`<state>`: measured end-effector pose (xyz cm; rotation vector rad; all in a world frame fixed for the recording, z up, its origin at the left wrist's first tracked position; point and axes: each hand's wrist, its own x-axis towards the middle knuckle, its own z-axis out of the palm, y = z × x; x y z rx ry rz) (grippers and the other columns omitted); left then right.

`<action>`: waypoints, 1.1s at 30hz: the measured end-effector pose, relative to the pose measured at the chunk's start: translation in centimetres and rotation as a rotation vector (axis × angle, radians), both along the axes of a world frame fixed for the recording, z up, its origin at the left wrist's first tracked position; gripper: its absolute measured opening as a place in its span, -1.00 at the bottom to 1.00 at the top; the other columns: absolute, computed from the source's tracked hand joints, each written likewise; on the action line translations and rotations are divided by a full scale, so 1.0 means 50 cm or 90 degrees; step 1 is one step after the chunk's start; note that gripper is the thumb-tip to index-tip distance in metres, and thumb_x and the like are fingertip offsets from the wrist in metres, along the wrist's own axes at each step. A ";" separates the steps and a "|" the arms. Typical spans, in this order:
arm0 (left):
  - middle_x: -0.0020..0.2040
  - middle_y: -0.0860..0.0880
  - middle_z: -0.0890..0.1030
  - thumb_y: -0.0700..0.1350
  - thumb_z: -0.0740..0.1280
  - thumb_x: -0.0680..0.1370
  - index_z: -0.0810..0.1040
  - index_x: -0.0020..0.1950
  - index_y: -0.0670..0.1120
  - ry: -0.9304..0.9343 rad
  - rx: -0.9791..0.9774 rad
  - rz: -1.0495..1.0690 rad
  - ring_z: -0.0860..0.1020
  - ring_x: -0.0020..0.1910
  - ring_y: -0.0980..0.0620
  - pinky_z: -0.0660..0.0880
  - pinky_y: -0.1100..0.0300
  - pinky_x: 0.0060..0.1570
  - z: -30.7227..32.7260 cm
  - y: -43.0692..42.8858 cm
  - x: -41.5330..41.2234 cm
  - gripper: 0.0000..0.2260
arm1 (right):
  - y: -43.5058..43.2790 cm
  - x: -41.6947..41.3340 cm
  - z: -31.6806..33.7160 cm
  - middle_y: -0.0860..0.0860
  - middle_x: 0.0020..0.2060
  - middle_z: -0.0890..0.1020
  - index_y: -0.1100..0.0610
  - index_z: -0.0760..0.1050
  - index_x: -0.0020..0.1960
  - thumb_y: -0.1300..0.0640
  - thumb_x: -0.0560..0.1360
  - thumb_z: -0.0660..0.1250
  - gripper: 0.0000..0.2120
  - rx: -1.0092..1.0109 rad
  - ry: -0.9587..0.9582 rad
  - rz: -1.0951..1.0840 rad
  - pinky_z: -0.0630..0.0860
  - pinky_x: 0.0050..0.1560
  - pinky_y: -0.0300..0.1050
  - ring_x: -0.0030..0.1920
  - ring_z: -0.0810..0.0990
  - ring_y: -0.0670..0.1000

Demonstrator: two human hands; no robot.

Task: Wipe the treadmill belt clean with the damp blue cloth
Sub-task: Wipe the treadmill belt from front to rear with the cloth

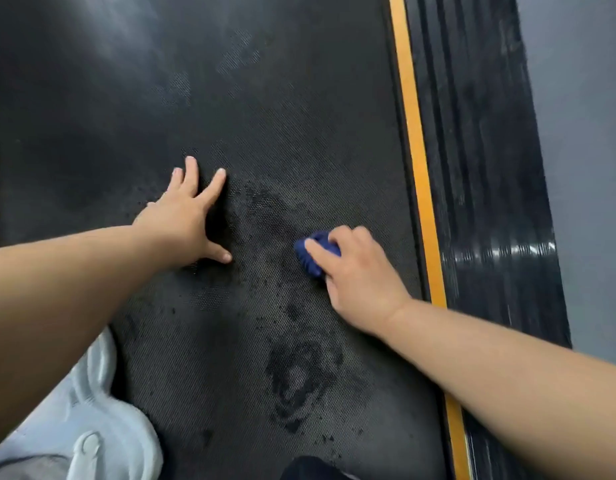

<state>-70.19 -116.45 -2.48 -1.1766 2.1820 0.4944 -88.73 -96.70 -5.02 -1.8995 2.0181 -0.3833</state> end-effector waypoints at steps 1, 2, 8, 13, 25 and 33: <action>0.52 -0.03 -0.38 0.28 0.55 0.17 -0.29 0.51 0.19 -0.004 -0.003 -0.004 -0.23 0.53 -0.07 0.19 -0.27 0.38 0.000 0.000 0.000 0.22 | 0.002 0.001 0.002 0.22 -0.13 0.51 0.20 0.55 0.17 0.25 0.23 0.45 -0.51 0.012 -0.002 0.028 0.47 -0.27 0.04 -0.20 0.47 0.24; 0.51 -0.04 -0.38 0.28 0.54 0.17 -0.30 0.51 0.20 -0.008 -0.005 -0.006 -0.23 0.53 -0.07 0.20 -0.26 0.38 0.001 -0.001 0.000 0.22 | -0.014 -0.007 0.002 0.22 -0.14 0.51 0.20 0.56 0.16 0.25 0.24 0.45 -0.52 0.009 0.001 0.035 0.48 -0.27 0.04 -0.20 0.47 0.24; 0.53 -0.02 -0.34 0.29 0.54 0.15 -0.28 0.51 0.21 0.007 -0.016 -0.014 -0.21 0.53 -0.04 0.18 -0.17 0.42 -0.001 -0.001 0.008 0.22 | -0.190 -0.035 -0.002 0.21 0.19 0.37 -0.04 0.34 0.43 0.16 0.49 0.25 -0.49 0.005 0.054 -0.179 0.40 0.09 0.08 0.14 0.35 0.24; 0.55 0.02 -0.28 0.32 0.53 0.12 -0.23 0.51 0.24 0.048 -0.038 -0.009 -0.16 0.54 -0.01 0.23 -0.17 0.39 -0.008 0.000 0.021 0.21 | -0.012 0.094 -0.004 0.17 -0.07 0.47 0.06 0.52 0.24 0.07 0.34 0.44 -0.53 -0.011 -0.039 -0.051 0.51 -0.19 0.04 -0.13 0.44 0.20; 0.53 -0.06 -0.34 0.45 0.44 0.10 -0.29 0.51 0.21 0.013 -0.042 0.011 -0.26 0.52 -0.11 0.08 -0.33 0.38 -0.005 0.014 0.100 0.23 | -0.123 0.091 -0.013 0.19 -0.01 0.50 0.08 0.55 0.15 -0.03 0.43 0.29 -0.66 -0.055 0.069 -0.164 0.48 -0.17 0.06 -0.07 0.46 0.23; 0.52 -0.09 -0.36 0.21 0.57 0.19 -0.26 0.52 0.18 -0.017 -0.018 -0.114 -0.22 0.53 -0.13 0.24 -0.24 0.36 0.000 -0.022 0.124 0.21 | -0.173 0.047 -0.002 0.09 -0.07 0.57 -0.02 0.59 0.02 0.04 0.46 0.24 -0.80 -0.105 0.277 0.034 0.37 -0.26 -0.05 -0.14 0.51 0.17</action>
